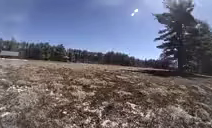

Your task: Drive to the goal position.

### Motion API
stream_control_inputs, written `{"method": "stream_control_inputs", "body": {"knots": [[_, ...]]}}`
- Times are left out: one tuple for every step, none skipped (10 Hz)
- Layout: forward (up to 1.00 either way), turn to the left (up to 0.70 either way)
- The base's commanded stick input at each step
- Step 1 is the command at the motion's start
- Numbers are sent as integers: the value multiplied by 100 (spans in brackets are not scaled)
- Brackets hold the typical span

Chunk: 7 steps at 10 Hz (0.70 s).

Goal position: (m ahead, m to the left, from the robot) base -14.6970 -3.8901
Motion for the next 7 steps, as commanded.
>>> {"method": "stream_control_inputs", "body": {"knots": [[50,0],[70,0],[70,0],[70,0],[70,0],[70,0],[70,0]]}}
